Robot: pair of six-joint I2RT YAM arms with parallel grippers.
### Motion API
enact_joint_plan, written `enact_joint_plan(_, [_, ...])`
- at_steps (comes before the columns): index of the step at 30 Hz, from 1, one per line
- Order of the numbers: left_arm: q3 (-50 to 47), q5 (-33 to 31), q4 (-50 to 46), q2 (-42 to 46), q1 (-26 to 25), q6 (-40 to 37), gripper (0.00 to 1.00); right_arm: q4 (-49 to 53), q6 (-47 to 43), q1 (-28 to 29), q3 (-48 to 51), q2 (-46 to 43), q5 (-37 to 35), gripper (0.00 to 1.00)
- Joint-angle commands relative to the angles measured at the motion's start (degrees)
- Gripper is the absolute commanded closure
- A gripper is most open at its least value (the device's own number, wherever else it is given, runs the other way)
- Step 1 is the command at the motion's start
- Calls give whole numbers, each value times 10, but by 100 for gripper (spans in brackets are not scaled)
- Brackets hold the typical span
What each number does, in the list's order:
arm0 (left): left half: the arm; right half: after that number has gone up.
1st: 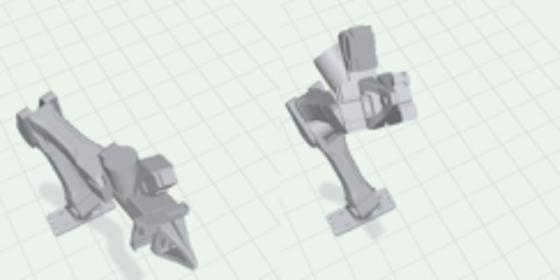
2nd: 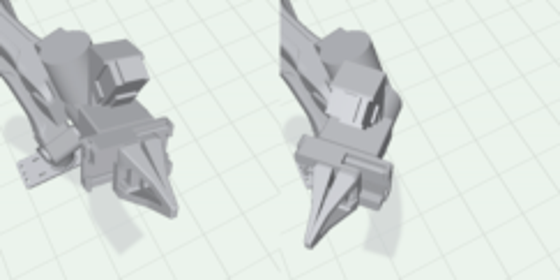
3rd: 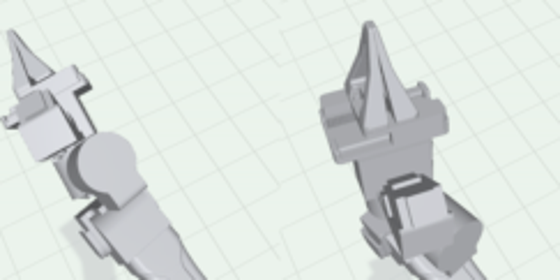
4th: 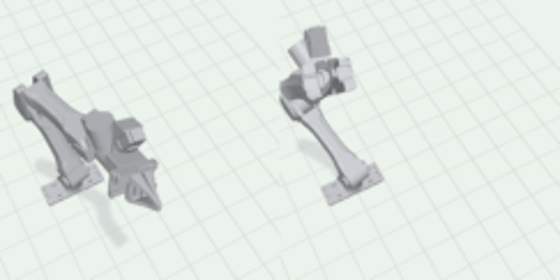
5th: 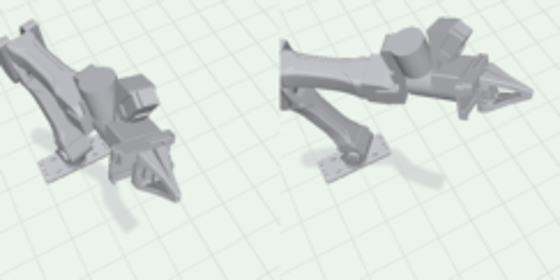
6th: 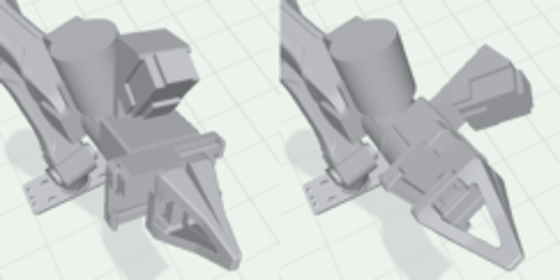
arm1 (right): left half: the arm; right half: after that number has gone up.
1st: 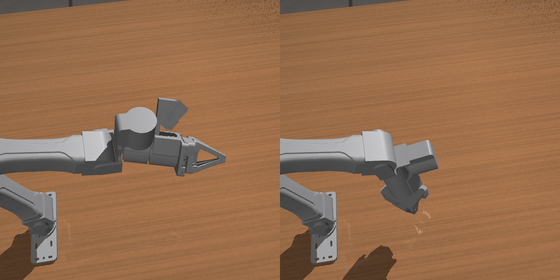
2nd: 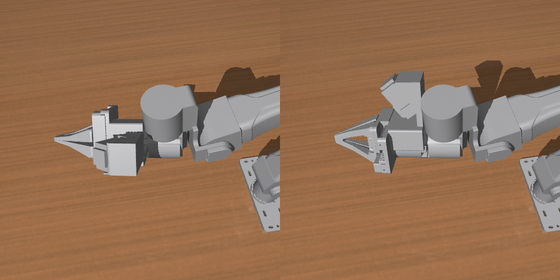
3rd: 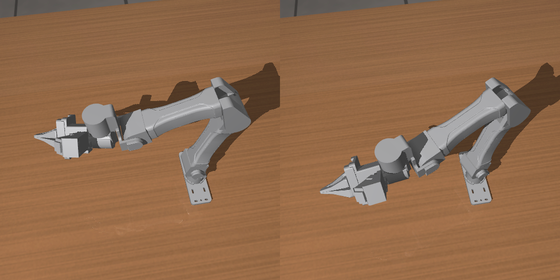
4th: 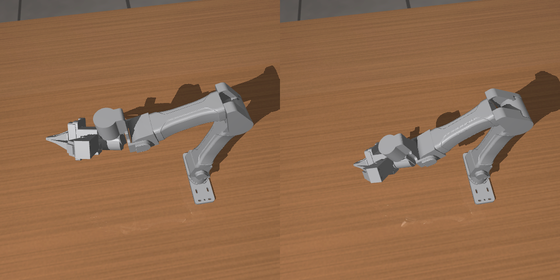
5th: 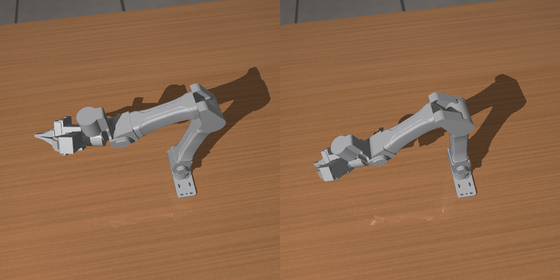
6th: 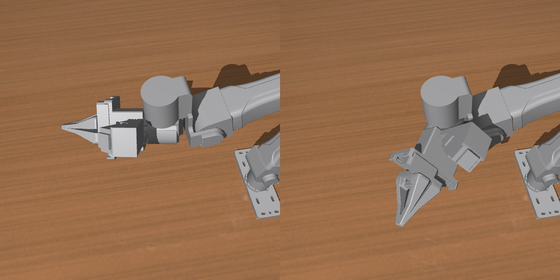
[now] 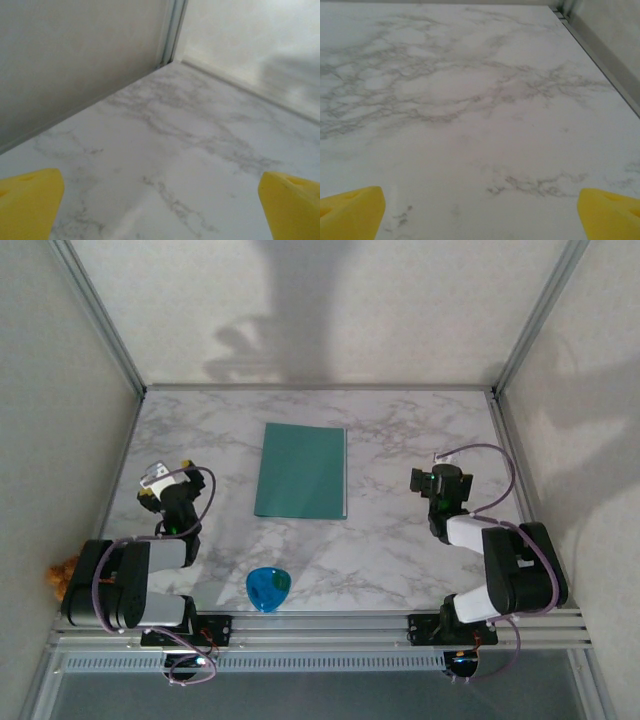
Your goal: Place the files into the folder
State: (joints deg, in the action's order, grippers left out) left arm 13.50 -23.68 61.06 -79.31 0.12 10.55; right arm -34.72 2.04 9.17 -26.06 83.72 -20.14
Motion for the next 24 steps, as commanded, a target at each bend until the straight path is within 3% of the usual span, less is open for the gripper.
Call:
enact_joint_plan(1, [-17,39,104,-34,7,-30,0,-71,-12,-24,1,24,69,1])
enact_joint_plan(6, [0,104,98,-60,9,-52,1,-83,-6,-49,8,32,135,1])
enact_joint_plan(9, [-36,152,194,-91,7,-77,1,-116,-8,-51,32,43,149,1])
enact_joint_plan(12, [-22,115,164,-89,8,-59,1,-124,-10,-51,35,44,148,1])
enact_joint_plan(24, [-20,112,155,-87,8,-57,1,-120,-9,-52,33,43,148,1])
